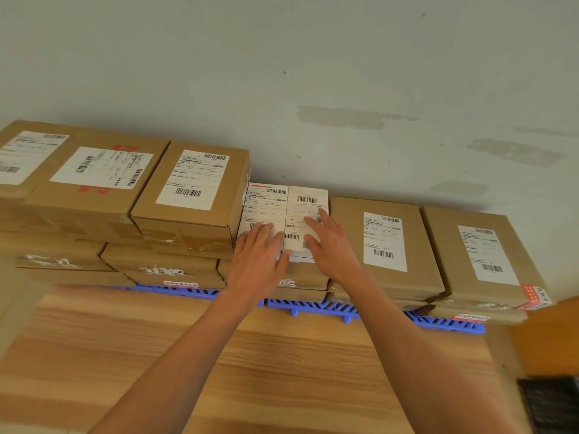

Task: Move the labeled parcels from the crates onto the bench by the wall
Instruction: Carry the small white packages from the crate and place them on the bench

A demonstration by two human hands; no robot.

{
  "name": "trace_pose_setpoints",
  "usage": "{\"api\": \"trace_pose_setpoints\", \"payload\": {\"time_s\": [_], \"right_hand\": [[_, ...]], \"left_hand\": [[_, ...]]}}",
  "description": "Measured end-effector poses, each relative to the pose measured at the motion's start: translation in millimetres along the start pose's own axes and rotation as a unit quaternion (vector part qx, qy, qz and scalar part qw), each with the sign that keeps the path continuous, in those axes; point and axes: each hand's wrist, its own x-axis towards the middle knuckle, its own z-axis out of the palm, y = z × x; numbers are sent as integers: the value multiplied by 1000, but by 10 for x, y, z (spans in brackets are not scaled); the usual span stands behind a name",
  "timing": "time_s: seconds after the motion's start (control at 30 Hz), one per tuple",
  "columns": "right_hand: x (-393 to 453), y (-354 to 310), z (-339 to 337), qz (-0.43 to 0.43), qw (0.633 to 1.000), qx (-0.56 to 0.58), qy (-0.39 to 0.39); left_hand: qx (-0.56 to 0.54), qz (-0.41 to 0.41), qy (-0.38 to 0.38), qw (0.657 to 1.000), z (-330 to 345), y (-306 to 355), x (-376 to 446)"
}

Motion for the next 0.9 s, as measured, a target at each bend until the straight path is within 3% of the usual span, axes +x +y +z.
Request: {"api": "trace_pose_setpoints", "payload": {"time_s": [0.2, 0.37, 0.57, 0.9], "right_hand": [[-340, 94, -323, 12, 998, 31, 49], [-931, 581, -735, 51, 995, 27, 87], [-2203, 1445, -1372, 126, 984, 18, 127], [-5137, 2787, -2096, 275, 943, -29, 183]], "left_hand": [[13, 17, -23, 1000, -152, 312, 20], [5, 64, -37, 997, -256, 1004, 16], [-11, 174, -62, 983, -104, 2386, -311], [19, 339, -144, 929, 463, 4977, -1525]]}}
